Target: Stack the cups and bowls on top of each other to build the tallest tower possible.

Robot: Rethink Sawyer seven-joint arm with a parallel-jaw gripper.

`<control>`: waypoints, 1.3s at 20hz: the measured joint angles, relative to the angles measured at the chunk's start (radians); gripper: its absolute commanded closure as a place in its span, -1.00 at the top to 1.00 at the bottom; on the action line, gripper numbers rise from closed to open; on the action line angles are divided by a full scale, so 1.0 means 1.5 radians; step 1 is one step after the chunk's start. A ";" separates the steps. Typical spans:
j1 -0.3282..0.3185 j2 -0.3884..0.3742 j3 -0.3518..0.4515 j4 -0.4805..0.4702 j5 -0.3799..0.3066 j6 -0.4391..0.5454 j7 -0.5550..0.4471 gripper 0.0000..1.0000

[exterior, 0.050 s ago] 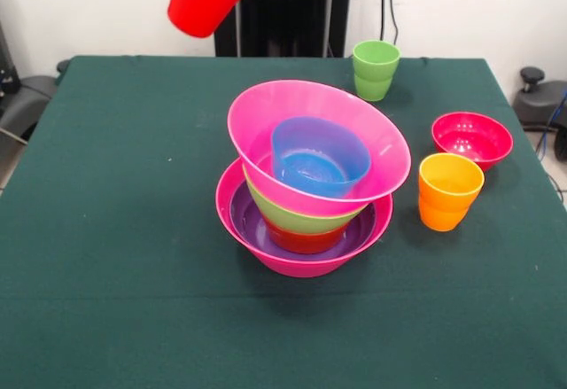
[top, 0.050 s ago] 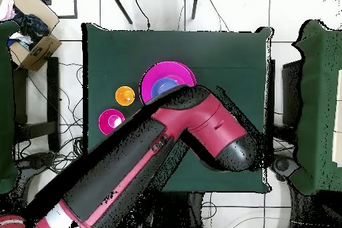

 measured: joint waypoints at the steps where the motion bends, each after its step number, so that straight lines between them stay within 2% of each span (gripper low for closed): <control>1: 0.003 0.001 -0.003 0.004 0.000 0.000 0.002 -1.00; 4: 0.014 0.005 -0.023 0.031 0.000 0.000 0.003 -1.00; 10: 0.010 0.005 -0.037 0.057 0.000 0.000 0.003 -1.00; 19: -0.011 0.012 -0.037 0.063 0.001 0.000 0.003 -1.00; 26: -0.005 0.035 -0.033 0.063 0.003 0.000 0.003 -1.00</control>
